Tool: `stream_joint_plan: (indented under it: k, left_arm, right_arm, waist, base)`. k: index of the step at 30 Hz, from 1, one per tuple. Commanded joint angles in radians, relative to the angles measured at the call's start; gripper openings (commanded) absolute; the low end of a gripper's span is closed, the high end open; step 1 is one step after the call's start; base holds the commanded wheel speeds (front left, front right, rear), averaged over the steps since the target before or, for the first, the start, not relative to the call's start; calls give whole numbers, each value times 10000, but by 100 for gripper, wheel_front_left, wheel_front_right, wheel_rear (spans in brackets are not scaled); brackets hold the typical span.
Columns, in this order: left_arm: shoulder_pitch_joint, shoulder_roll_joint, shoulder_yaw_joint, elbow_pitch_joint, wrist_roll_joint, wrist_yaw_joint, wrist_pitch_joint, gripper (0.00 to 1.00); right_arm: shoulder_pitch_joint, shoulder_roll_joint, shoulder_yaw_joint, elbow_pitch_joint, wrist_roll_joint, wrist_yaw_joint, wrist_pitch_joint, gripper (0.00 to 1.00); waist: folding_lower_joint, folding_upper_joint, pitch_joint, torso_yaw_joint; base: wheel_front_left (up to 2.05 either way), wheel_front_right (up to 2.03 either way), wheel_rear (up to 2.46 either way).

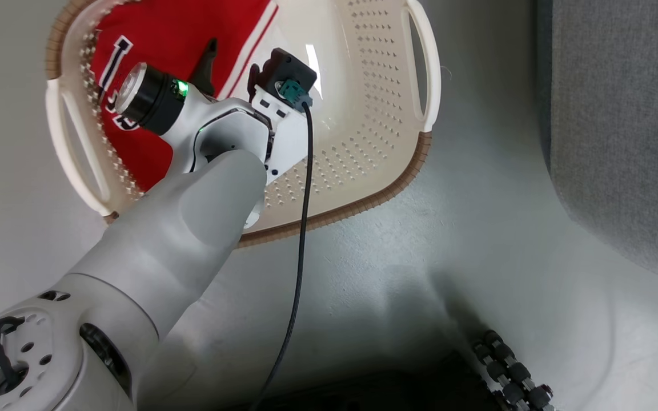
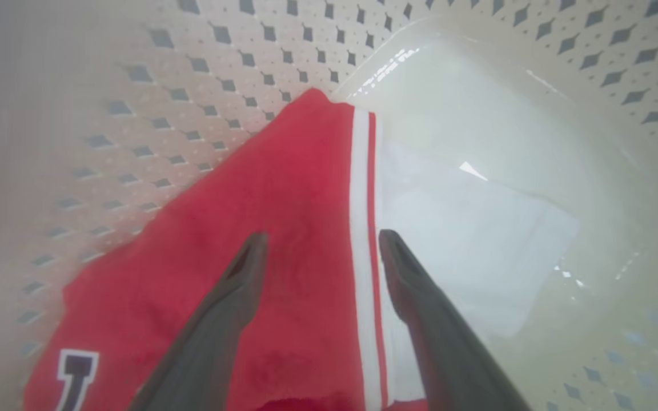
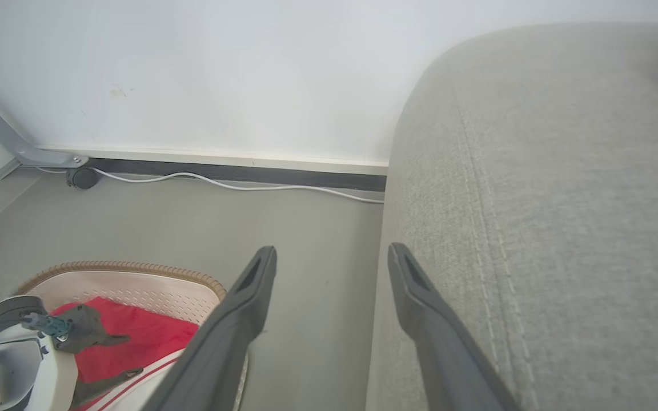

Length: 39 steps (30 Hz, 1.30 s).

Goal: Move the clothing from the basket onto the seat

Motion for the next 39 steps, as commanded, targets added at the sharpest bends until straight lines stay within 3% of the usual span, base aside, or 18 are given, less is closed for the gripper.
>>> stream_joint_plan:
  k: [1, 15, 24, 34, 39]
  left_arm:
    - [-26, -7, 154, -240, -366, 39, -115, 100]
    - [282, -7, 140, -48, -1989, 132, -640, 100]
    - [194, -7, 45, 375, -1067, 130, 289, 100]
    - [181, -7, 40, 667, -703, 1250, 342, 100]
    - [144, -7, 58, 769, -970, 1538, 124, 100]
  right_arm:
    - [315, -76, 391, -60, 67, 73, 1, 100]
    - [322, -23, 551, -383, 20, 73, 1, 100]
    - [518, 13, 512, -392, 130, 73, 1, 100]
    - [786, -8, 267, -369, 206, 73, 1, 100]
    - [860, -45, 248, -429, 246, 73, 1, 100]
  waist:
    - [0, 0, 272, -206]
    - [0, 0, 561, -519]
    - [0, 0, 693, -676]
    - [0, 0, 769, -564]
    - [0, 0, 717, -505]
  base:
    - [0, 0, 0]
    - [0, 0, 0]
    - [0, 0, 0]
    - [0, 0, 0]
    - [0, 0, 0]
